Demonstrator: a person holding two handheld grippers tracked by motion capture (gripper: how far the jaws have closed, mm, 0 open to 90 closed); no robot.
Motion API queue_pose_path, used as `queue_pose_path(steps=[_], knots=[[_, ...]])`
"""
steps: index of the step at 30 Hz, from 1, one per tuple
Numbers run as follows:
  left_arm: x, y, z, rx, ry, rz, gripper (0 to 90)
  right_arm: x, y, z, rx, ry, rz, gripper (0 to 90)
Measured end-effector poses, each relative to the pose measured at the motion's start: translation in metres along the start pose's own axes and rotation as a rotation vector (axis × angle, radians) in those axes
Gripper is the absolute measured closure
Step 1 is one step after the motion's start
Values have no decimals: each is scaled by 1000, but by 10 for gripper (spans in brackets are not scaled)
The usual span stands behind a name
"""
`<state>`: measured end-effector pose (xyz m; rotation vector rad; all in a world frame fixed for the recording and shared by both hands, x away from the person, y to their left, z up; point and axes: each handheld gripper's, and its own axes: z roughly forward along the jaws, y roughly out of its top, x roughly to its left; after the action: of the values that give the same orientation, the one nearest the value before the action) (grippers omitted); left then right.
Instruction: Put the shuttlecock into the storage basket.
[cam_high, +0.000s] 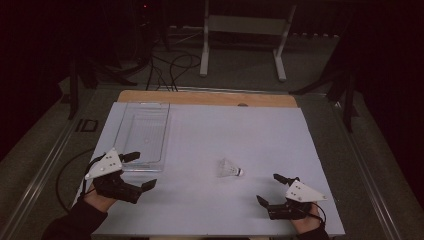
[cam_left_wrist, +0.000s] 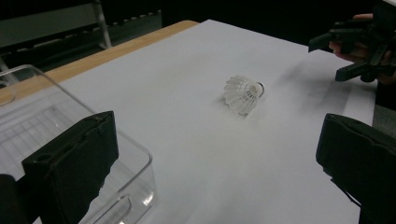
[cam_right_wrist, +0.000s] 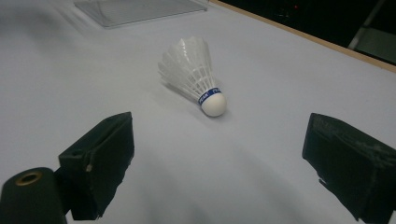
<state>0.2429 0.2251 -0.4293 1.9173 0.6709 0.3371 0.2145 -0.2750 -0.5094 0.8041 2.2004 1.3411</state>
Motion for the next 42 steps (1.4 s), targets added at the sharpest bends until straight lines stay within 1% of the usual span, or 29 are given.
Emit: queue_pose_path(steps=[1,2,5,6,8,9,10,12,13,14,15,16,17,18,19,20,21,27,31,33,34,36,38,41,42], knots=[[0,0,0,0,0,0,0,0,0,0,0,0,0,90],[-1,3,2,14,-11,9,0,0,0,0,1,1,0,91],[-2,6,5,26,-20,19,0,0,0,0,1,3,0,91],[-3,8,8,41,-30,26,0,0,0,0,1,4,0,91],[-3,9,9,49,-37,32,0,0,0,0,1,4,1,90],[-4,11,12,69,-49,41,0,0,0,0,2,5,1,91],[-4,11,12,69,-49,41,0,0,0,0,2,6,3,90],[-5,13,15,88,-60,51,0,0,0,0,3,6,4,90],[-7,15,18,111,-71,63,0,0,0,0,3,9,6,91],[-7,15,18,111,-71,63,0,0,0,0,2,10,6,91],[-8,17,21,142,-82,81,0,1,0,0,3,9,5,90],[-8,17,21,142,-82,81,0,1,0,0,3,9,5,90],[-10,19,25,172,-87,99,0,1,0,0,3,11,6,91],[-10,19,25,172,-87,99,0,1,0,0,3,11,6,91],[-10,20,26,185,-98,103,0,1,0,0,2,10,4,91],[-12,22,30,209,-105,112,0,1,0,0,2,13,6,91],[-12,22,30,209,-105,112,0,1,0,0,4,13,7,90],[-14,28,40,266,-131,135,0,1,0,1,4,17,2,91],[-17,30,49,315,-151,144,0,1,1,1,5,19,3,91],[-18,31,52,333,-148,157,0,1,0,1,5,21,1,91],[-19,32,54,338,-143,158,0,1,0,1,7,21,3,91],[-19,34,58,352,-152,150,0,1,0,1,7,22,1,91],[-20,35,61,376,-159,156,0,1,0,1,8,23,4,91],[-23,37,65,399,-173,164,0,1,0,1,7,25,3,91],[-23,37,65,399,-173,164,0,1,0,1,7,25,3,91]])
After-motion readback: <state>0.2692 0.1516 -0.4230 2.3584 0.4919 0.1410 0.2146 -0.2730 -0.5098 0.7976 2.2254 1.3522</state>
